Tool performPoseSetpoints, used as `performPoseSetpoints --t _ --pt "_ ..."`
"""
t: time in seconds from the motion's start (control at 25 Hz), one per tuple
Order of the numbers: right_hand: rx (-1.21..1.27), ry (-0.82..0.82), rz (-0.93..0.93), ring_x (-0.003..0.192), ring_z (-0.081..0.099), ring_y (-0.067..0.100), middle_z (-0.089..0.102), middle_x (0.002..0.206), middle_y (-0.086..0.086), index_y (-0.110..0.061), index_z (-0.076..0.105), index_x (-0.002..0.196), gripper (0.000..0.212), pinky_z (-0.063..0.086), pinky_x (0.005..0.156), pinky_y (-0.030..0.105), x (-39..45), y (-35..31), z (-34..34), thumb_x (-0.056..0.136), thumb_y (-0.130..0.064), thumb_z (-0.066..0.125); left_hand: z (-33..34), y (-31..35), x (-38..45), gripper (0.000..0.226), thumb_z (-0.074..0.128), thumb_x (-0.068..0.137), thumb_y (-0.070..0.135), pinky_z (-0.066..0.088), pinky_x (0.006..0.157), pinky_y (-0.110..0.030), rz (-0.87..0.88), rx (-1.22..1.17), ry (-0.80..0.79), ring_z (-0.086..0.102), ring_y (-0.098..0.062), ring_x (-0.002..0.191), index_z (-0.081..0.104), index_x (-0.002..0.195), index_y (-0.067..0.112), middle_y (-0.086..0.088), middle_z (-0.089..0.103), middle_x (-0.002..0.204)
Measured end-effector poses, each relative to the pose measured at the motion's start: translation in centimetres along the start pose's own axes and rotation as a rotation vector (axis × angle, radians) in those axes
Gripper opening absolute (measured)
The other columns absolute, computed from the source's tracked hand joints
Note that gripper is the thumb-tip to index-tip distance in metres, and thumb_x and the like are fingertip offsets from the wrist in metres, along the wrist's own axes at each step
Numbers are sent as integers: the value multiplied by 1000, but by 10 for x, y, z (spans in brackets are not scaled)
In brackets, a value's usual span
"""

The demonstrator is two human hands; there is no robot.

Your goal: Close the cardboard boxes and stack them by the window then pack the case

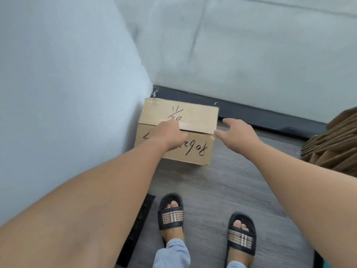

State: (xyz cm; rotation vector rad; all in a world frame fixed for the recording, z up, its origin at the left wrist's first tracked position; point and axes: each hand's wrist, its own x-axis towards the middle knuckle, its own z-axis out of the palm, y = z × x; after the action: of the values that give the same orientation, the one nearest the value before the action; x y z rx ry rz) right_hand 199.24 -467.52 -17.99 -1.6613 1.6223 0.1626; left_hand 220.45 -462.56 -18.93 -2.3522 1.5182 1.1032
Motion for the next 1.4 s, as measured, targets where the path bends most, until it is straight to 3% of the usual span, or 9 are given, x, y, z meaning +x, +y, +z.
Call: performPoseSetpoints --t 0.12,0.28,0.44,0.52,0.72,0.88,1.04,1.24,1.4 --pt "31 33 -6 138 44 27 47 152 1 -18 43 151 63 38 108 37 -52 6 -68 95 -44 56 -36 60 -48 53 49 91 42 46 99 -39 114 30 -43 53 -31 124 56 132 10 -12 59 136" --pt "63 57 13 142 40 26 44 155 0 -18 41 152 66 33 111 35 -130 26 -147 97 -51 54 -90 133 -124 54 45 93 48 43 102 -39 234 51 -38 51 -30 128 57 133 12 -9 57 141" --pt "164 61 77 144 37 23 39 158 -3 -22 39 154 73 32 113 36 -217 47 -230 94 -61 50 -151 211 -207 42 40 95 50 47 86 -38 352 124 4 58 -29 104 63 99 15 -5 67 109" --pt "213 92 100 140 42 23 42 156 -2 -21 42 152 75 36 111 35 -256 53 -261 92 -64 50 -173 244 -242 40 41 95 48 48 85 -40 393 135 10 58 -28 98 61 94 14 -5 66 102" --pt "342 269 219 138 45 25 46 154 1 -19 44 151 75 38 111 35 -377 71 -324 91 -62 52 -202 341 -334 43 39 97 45 45 94 -37 653 298 -24 55 -31 116 64 112 12 -12 64 127" --pt "496 435 381 141 41 24 41 157 0 -21 41 153 72 35 111 37 -470 101 -338 92 -59 53 -194 402 -388 49 39 101 45 42 101 -34 881 434 -111 53 -29 126 61 127 11 -10 59 138" --pt "592 608 604 138 44 26 43 156 2 -24 42 152 74 38 107 38 -575 138 -327 90 -64 52 -164 456 -454 45 40 102 45 47 96 -34 1119 555 -210 59 -29 115 63 125 14 -9 65 127" --pt "675 770 849 138 45 28 46 153 2 -26 46 149 76 36 112 39 -703 172 -274 86 -68 49 -85 503 -561 49 47 100 47 43 104 -33 1232 618 -389 55 -28 125 56 138 16 -7 59 138" --pt "782 895 1010 131 52 27 56 145 2 -28 58 136 62 41 106 34 -806 202 -202 86 -63 50 3 511 -669 45 42 104 39 42 102 -32 1438 789 -498 52 -29 129 52 141 15 -2 60 128"
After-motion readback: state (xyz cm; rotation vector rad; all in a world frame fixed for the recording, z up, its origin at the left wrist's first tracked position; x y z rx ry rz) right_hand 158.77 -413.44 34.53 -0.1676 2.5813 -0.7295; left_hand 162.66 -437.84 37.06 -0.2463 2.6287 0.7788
